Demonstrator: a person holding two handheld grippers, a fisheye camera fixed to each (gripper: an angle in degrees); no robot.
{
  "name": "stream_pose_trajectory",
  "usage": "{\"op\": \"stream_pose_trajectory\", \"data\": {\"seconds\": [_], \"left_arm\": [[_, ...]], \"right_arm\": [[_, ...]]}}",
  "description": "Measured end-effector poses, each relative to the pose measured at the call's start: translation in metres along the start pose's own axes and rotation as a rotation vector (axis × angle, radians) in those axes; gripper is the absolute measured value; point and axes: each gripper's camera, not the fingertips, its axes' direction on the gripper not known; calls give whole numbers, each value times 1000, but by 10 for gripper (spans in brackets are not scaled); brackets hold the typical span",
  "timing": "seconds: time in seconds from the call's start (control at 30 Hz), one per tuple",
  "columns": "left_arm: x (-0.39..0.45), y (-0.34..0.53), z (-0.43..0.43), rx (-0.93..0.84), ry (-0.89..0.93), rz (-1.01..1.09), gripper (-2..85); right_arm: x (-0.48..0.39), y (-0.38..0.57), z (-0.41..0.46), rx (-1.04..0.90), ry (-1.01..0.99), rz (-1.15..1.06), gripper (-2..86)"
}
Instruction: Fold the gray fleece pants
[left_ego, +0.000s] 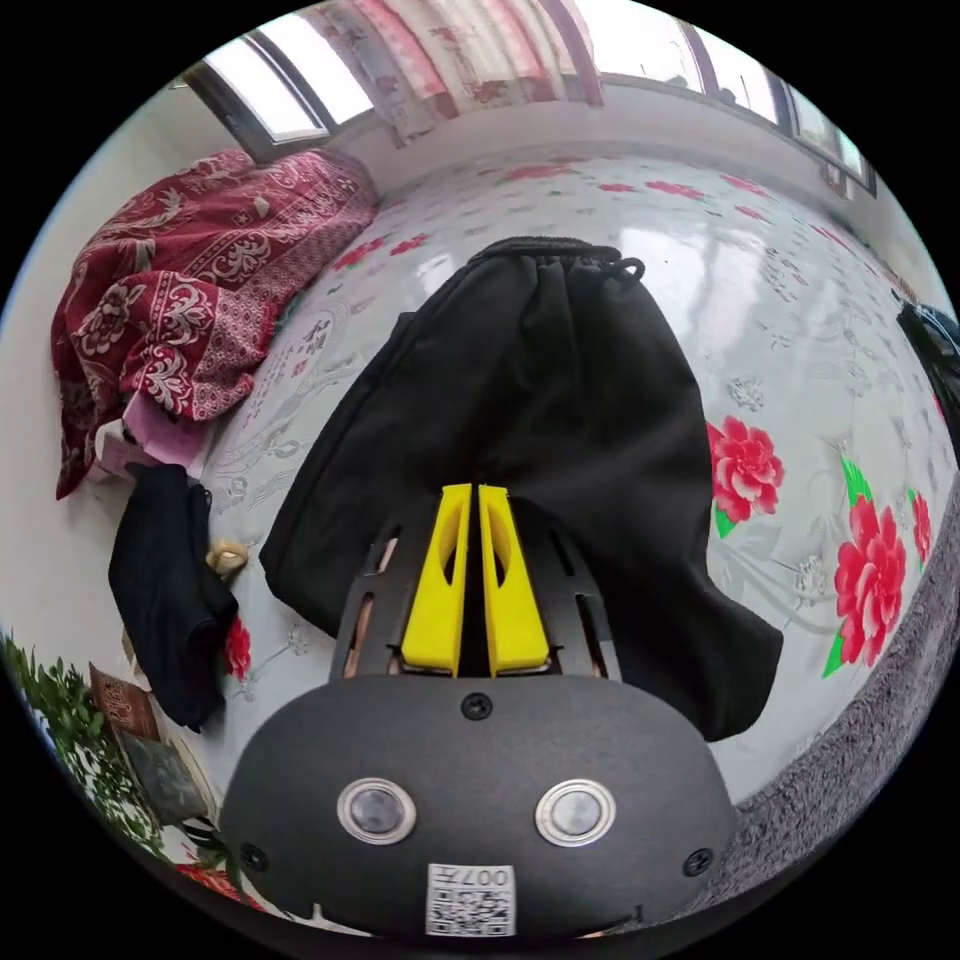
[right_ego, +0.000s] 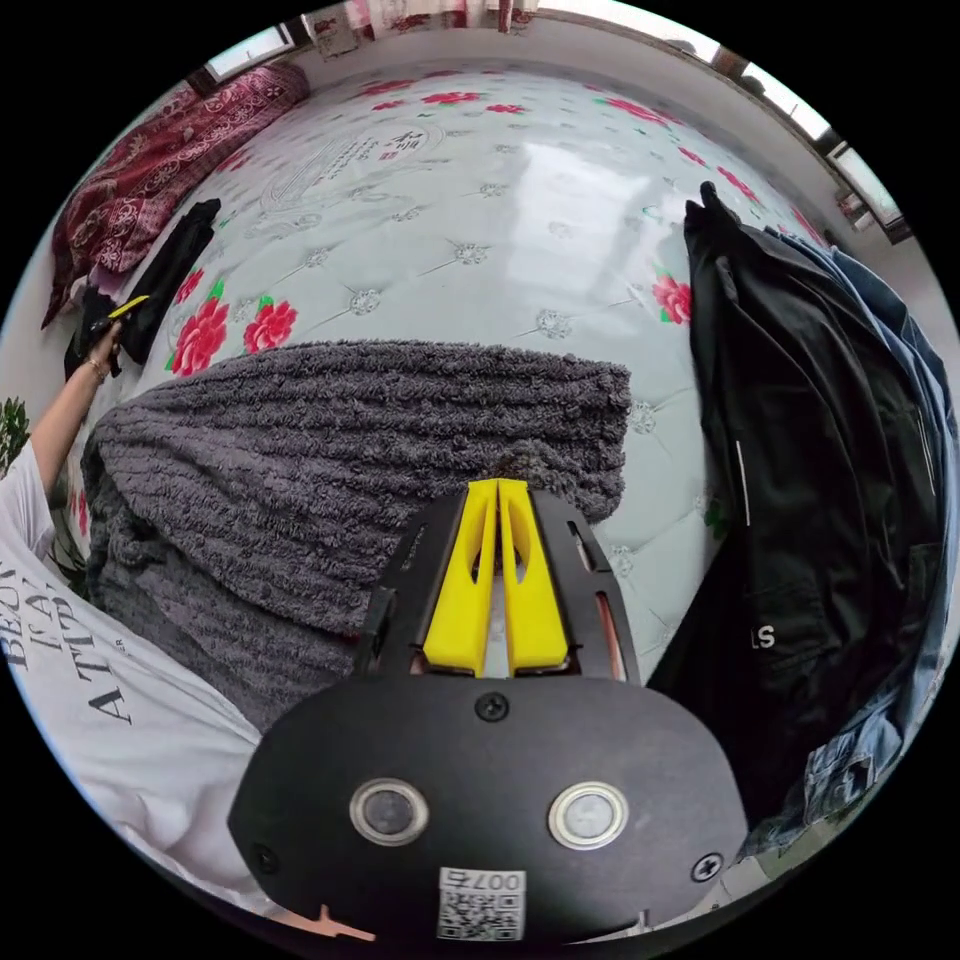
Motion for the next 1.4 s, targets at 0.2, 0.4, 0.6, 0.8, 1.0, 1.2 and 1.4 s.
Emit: {"op": "stream_pose_trajectory", "data": {"seconds": [0.2,0.4,0.6,0.8,1.0,1.2,1.4], "left_arm": [[30,-41,33,2,-258,-5,-9],[12,-62,59,25,-311,77,-9],[-20,-32,-13,123,-335,-149,-9],[-3,115,-128,118,-216,-155,-5],[28,287,-201,-128,-102,-279,-3],[74,377,-258,-223,6,-313,-9],[117,402,-226,-410,-167,69,-9]], "right_arm": [[-45,-58,40,103,-21,59,-3],[-86,-72,49,208,235,-107,-3],[-64,-120,44,207,367,-88,-3],[-22,-116,-15,340,141,154,-2],[-91,-18,-68,345,-89,-9,-2],[-179,94,-83,204,-113,-209,-2],[-219,154,-50,-30,-137,-292,-1]]}}
